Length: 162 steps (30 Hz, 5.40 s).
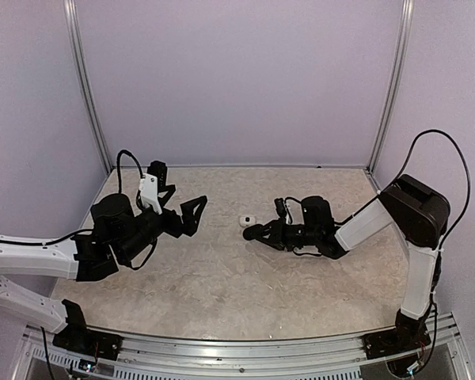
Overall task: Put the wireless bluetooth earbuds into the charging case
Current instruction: Place the charging case with the earbuds at the center of the board, then reset both arms
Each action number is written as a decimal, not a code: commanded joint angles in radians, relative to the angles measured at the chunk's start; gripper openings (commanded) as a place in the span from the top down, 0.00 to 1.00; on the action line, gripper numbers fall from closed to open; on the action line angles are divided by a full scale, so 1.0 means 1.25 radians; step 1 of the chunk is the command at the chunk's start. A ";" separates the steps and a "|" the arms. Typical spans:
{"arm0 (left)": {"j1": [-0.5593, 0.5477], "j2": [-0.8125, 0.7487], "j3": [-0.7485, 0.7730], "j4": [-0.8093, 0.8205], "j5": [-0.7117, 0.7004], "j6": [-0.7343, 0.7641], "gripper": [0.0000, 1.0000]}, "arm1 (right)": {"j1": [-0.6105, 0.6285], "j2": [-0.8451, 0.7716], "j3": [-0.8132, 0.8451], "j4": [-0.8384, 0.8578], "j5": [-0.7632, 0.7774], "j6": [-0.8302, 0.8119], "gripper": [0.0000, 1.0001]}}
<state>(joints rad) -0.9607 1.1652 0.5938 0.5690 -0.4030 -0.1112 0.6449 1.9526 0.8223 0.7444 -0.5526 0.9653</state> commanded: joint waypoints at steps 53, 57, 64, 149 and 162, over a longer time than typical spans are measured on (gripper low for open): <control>0.018 -0.057 -0.057 0.025 -0.040 -0.014 0.01 | 0.025 0.141 0.075 0.026 0.059 0.180 0.61; 0.018 -0.059 -0.056 0.022 -0.041 -0.018 0.01 | 0.025 0.116 0.056 -0.002 0.069 0.164 0.56; 0.018 -0.062 -0.054 0.011 -0.045 -0.027 0.01 | 0.025 0.084 0.104 -0.233 0.139 0.070 0.50; 0.240 0.056 0.156 -0.205 0.113 -0.163 0.01 | -0.084 -0.378 -0.005 -0.411 0.312 -0.405 0.27; 0.294 0.071 0.154 -0.275 0.152 -0.222 0.01 | -0.183 -0.540 -0.064 -0.415 0.401 -0.457 0.00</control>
<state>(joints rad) -0.6014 1.2713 0.8295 0.2432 -0.2253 -0.3523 0.4221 1.2663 0.7811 0.2520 -0.1101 0.3862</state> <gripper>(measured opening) 0.990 0.994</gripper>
